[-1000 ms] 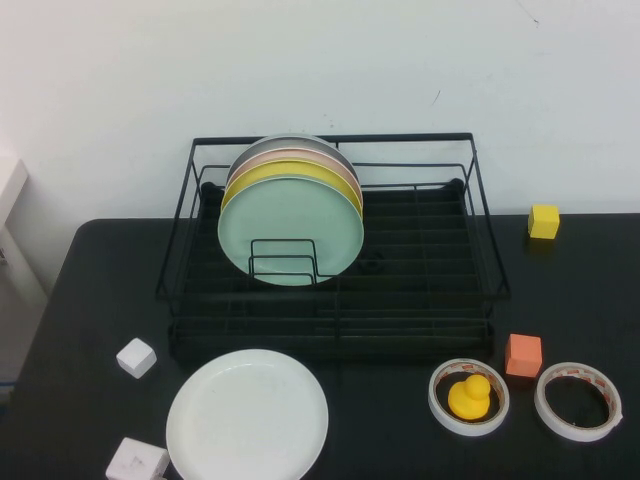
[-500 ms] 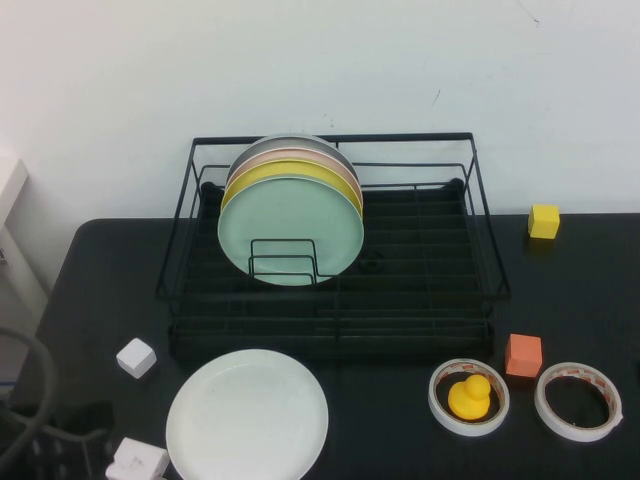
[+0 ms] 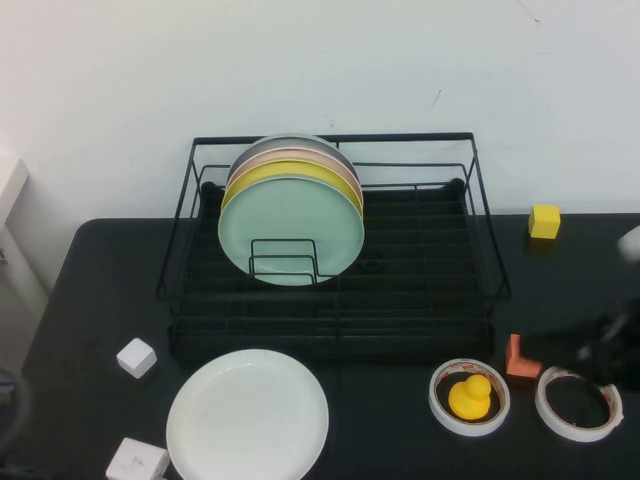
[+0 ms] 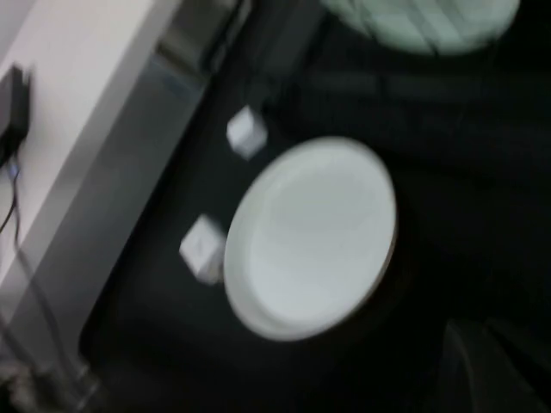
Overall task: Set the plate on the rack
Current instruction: Pick up the plate from the table
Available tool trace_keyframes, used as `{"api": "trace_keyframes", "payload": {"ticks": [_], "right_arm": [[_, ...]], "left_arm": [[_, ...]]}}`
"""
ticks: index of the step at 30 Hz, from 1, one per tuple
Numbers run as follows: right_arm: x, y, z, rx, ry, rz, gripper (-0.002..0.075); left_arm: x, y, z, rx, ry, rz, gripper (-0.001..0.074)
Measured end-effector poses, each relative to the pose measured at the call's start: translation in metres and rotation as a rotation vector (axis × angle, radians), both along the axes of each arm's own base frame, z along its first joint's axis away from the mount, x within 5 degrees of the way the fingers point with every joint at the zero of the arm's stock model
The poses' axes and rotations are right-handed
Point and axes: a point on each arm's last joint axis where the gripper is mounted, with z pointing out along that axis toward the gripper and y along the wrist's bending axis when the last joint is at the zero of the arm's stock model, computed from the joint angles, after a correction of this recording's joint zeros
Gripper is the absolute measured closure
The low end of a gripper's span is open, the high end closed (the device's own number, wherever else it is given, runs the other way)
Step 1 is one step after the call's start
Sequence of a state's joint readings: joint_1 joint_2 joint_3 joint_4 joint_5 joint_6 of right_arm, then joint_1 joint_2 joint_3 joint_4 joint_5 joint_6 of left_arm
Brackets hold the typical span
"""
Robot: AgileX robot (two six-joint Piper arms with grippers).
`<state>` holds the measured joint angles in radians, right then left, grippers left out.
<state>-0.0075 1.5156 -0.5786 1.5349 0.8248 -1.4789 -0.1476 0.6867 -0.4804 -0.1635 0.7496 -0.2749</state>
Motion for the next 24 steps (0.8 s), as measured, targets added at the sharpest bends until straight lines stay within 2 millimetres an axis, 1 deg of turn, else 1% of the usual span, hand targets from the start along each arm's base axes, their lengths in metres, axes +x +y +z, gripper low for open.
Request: {"api": "trace_keyframes", "payload": {"ticks": [2, 4, 6, 9, 12, 16, 19, 21, 24], "right_arm": [[0.004, 0.007, -0.019, 0.009, 0.050, 0.038, 0.0728], [0.006, 0.018, -0.037, 0.015, 0.095, 0.075, 0.0728], [0.004, 0.034, -0.051, 0.008, 0.125, 0.113, 0.0728], [-0.001, 0.063, -0.063, -0.038, 0.130, 0.184, 0.0728], [-0.006, 0.095, -0.068, -0.097, 0.106, 0.278, 0.0728], [-0.009, 0.139, -0.066, -0.170, 0.038, 0.370, 0.0728], [-0.009, 0.162, -0.066, -0.220, 0.003, 0.387, 0.0728], [-0.007, 0.174, -0.067, -0.231, -0.004, 0.389, 0.0728], [0.000, 0.185, -0.069, -0.222, 0.009, 0.371, 0.0728]], "left_arm": [[-0.002, 0.007, 0.001, 0.012, -0.003, 0.100, 0.0737], [-0.003, 0.013, 0.003, 0.025, -0.018, 0.182, 0.0737], [-0.004, 0.018, 0.001, 0.029, -0.034, 0.255, 0.0737], [-0.004, 0.020, -0.005, 0.005, -0.036, 0.316, 0.0737], [-0.003, 0.019, -0.007, -0.021, -0.038, 0.335, 0.0737], [-0.002, 0.019, -0.006, -0.029, -0.053, 0.333, 0.0737], [-0.002, 0.019, -0.006, -0.033, -0.058, 0.332, 0.0737], [-0.002, 0.019, -0.006, -0.033, -0.060, 0.332, 0.0737], [-0.001, 0.018, -0.006, -0.034, -0.062, 0.332, 0.0737]]}}
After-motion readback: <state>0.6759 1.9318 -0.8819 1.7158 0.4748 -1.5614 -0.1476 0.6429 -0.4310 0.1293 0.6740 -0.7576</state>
